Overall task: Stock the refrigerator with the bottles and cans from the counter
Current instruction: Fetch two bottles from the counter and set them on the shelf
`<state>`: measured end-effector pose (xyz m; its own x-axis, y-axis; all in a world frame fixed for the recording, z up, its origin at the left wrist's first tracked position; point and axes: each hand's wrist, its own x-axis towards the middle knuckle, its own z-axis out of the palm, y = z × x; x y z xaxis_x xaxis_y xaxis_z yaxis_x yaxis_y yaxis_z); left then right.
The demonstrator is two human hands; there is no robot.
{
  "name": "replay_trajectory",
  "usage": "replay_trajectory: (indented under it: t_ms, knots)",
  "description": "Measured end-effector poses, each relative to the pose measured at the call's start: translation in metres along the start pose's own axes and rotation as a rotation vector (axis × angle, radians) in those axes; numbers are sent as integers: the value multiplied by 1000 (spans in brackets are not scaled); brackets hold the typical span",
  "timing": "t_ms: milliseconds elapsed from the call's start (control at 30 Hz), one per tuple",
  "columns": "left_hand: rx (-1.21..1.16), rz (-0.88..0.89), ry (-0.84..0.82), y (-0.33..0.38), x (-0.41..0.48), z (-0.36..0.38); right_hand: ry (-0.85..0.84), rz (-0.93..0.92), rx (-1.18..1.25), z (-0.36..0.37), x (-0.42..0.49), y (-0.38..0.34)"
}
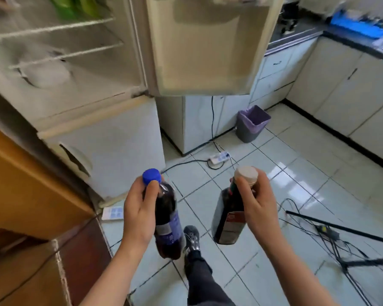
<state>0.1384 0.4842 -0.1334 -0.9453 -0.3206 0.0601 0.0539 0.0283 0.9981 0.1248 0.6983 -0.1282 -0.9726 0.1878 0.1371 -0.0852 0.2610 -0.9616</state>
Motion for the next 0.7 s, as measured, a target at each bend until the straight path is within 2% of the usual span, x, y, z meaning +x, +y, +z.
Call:
replay_trajectory:
  t_ms: [167, 400, 567, 700]
  knots:
    - [33, -18, 187, 1, 87, -31, -227, -66, 40, 89, 106, -7]
    - [81, 70, 447, 20, 201, -77, -470, -248, 107, 206, 238, -58]
    - [98, 145, 566, 47, 273, -111, -520, -387, 160, 280, 304, -106]
    - [54, 239, 586, 74, 342, -143, -473, -500, 213, 340, 351, -147]
